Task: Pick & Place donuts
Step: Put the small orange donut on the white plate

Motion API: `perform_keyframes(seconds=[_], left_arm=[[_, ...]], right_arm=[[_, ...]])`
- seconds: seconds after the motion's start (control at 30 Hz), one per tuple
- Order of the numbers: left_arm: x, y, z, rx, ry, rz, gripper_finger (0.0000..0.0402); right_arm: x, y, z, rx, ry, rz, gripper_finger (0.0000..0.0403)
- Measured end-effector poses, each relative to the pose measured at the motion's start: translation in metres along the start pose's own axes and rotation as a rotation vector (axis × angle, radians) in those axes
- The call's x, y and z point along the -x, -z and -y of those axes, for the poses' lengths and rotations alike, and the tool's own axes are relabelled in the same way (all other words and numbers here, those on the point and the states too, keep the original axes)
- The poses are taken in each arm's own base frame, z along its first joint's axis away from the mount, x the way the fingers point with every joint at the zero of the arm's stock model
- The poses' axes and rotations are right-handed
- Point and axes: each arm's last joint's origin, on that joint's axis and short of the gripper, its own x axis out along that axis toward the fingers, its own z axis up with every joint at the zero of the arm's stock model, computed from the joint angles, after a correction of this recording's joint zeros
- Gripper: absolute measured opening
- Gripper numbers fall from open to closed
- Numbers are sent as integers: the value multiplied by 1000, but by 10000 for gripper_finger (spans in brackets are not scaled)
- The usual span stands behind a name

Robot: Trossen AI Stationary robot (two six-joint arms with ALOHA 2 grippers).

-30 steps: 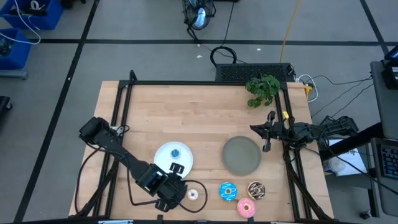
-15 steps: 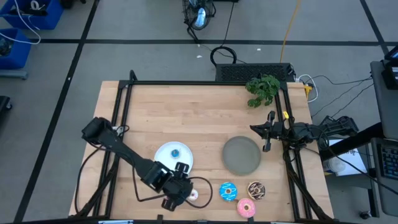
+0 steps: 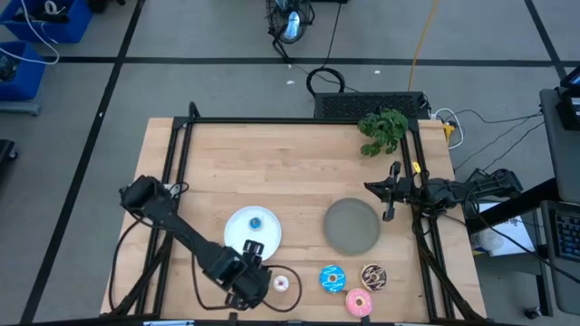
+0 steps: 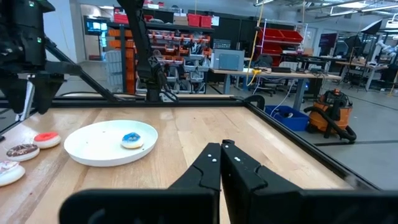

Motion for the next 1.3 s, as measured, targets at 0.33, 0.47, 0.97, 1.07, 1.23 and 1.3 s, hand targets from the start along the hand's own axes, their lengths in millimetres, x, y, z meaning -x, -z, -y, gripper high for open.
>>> perform_keyframes(seconds=[0.33,0.47,0.97,1.07,1.23,1.3], left_arm=[[-10,14,15,53,-19,-13,226],[-16,18,18,56,-22,-14,226],[-23,25,20,60,-17,-27,291],[-23,24,20,53,-14,-21,311],[-23,24,20,42,-16,-21,321],[-23,24,20,38,-16,-18,321]], right_arm=[[0,0,0,0,0,1,0],[0,0,0,0,0,0,0],[0,0,0,0,0,1,0],[0,0,0,0,0,1,0],[0,0,0,0,0,1,0],[0,0,0,-1,0,1,0]])
